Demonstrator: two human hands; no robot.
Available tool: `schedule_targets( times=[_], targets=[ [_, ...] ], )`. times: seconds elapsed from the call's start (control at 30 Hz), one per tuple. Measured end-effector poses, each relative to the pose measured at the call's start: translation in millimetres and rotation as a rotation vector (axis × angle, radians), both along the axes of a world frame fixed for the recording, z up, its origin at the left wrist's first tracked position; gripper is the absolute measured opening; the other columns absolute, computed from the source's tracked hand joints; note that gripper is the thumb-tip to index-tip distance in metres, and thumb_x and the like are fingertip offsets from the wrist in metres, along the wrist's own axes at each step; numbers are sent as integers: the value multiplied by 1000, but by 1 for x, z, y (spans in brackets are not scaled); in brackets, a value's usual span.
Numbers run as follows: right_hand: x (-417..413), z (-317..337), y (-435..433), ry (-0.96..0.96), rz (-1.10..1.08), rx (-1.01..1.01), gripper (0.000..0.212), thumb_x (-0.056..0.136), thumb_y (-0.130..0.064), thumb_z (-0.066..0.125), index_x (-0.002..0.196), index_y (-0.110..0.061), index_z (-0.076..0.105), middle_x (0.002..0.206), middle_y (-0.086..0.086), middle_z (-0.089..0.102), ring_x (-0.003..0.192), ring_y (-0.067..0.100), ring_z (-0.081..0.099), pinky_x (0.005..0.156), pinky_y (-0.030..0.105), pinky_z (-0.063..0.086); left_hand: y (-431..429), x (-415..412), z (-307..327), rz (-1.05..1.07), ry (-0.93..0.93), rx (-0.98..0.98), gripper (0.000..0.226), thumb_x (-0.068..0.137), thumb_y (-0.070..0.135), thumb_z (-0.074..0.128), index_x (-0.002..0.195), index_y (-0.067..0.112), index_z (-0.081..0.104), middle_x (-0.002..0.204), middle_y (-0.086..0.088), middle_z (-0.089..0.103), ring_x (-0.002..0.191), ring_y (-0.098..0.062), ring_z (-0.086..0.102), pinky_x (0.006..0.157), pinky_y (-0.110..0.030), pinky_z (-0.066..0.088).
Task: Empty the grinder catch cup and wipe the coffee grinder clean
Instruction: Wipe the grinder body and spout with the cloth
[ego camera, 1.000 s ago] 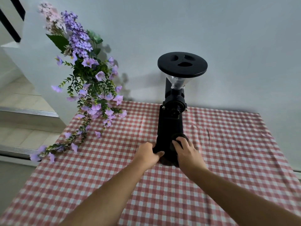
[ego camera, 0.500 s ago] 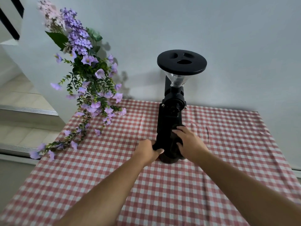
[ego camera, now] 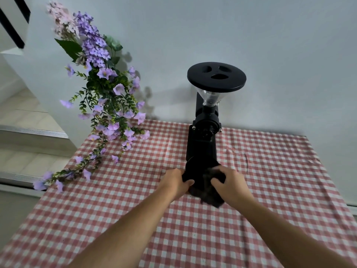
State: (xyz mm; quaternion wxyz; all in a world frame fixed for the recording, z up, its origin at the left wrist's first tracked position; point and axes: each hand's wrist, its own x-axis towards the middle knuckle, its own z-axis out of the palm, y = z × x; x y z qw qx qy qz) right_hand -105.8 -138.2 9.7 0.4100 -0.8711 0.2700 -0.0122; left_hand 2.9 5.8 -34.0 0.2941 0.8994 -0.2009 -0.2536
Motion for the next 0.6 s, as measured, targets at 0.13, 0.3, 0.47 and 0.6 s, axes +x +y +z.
schedule_targets(
  times=[0.13, 0.3, 0.47, 0.6],
  targets=[
    [17, -12, 9, 10, 39, -273, 45, 91, -19, 51, 135, -19, 44, 136, 1, 47, 113, 20, 52, 91, 31, 50, -1, 2, 2, -19, -1, 23, 38, 89, 37, 61, 122, 19, 59, 100, -2, 71, 80, -15, 69, 74, -33, 59],
    [31, -19, 23, -12, 214, -331, 47, 88, -13, 51, 134, -18, 47, 140, -1, 43, 126, 19, 41, 106, 32, 38, 0, 4, 2, -26, 54, 1, 18, 89, 28, 62, 102, 17, 65, 89, -2, 70, 78, -18, 67, 75, -34, 58],
    [29, -20, 27, -58, 520, -390, 47, 90, -11, 51, 136, -19, 47, 145, -2, 39, 133, 19, 35, 113, 31, 27, 2, 5, 6, -45, 0, 38, 12, 92, 26, 58, 96, 17, 64, 71, 6, 58, 61, -7, 54, 53, -16, 39],
    [14, -17, 8, -28, 641, -439, 47, 94, -12, 48, 139, -23, 43, 150, -8, 32, 135, 16, 30, 112, 29, 26, 3, 1, 6, -48, -39, 34, 25, 91, 31, 60, 111, 16, 64, 84, 4, 64, 70, -10, 59, 58, -18, 44]
  ],
)
